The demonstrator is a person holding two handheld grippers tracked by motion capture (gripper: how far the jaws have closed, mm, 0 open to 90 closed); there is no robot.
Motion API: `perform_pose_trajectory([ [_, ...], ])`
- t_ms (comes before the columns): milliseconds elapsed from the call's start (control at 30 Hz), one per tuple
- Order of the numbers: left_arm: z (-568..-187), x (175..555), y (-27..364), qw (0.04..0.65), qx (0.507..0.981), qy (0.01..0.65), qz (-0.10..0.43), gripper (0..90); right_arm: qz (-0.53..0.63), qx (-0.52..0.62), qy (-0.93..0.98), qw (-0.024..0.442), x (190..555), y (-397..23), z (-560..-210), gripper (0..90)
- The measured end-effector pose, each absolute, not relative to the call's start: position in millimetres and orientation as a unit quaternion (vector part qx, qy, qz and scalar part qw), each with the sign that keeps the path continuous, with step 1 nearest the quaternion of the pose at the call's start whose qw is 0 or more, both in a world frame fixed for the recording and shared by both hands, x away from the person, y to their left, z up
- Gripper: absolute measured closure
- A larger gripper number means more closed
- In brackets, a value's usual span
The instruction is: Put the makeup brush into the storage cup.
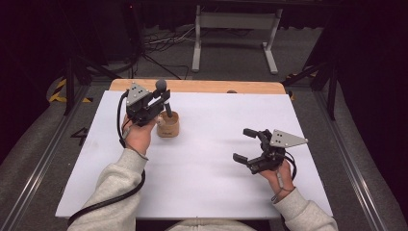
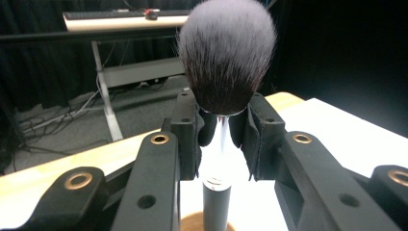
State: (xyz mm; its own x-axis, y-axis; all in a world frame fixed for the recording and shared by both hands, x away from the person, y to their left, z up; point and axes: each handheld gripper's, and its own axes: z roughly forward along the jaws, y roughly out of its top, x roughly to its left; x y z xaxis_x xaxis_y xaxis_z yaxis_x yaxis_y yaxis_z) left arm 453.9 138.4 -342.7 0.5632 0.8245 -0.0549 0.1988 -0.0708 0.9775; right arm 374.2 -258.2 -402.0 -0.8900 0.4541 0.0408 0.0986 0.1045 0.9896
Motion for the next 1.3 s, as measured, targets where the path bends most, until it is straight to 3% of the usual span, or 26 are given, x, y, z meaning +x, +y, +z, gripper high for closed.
perform_pose_trajectory([
  [900,-381.7,470.3,135.4,0.541,0.700,0.404,0.232,69.4,0.646,0.191,0.727,0.136,374.7,-259.5,-401.1,1.3],
  [967,-381.7,470.4,136.8,0.549,0.703,0.395,0.222,57.4,0.647,0.191,0.726,0.135,374.7,-259.8,-401.0,1.3],
  [1000,-381.4,470.5,136.7,0.554,0.701,0.393,0.216,57.4,0.648,0.191,0.725,0.135,374.7,-260.2,-400.9,1.3],
  [1100,-377.4,469.5,138.3,0.563,0.697,0.390,0.212,36.3,0.648,0.192,0.724,0.135,374.9,-260.8,-400.6,1.3],
  [1200,-372.7,467.8,141.8,0.571,0.688,0.392,0.217,21.6,0.649,0.192,0.724,0.136,374.9,-261.2,-400.3,1.3],
  [1300,-369.5,465.7,145.2,0.574,0.685,0.392,0.219,17.3,0.649,0.193,0.723,0.135,375.0,-261.3,-400.1,1.2],
])
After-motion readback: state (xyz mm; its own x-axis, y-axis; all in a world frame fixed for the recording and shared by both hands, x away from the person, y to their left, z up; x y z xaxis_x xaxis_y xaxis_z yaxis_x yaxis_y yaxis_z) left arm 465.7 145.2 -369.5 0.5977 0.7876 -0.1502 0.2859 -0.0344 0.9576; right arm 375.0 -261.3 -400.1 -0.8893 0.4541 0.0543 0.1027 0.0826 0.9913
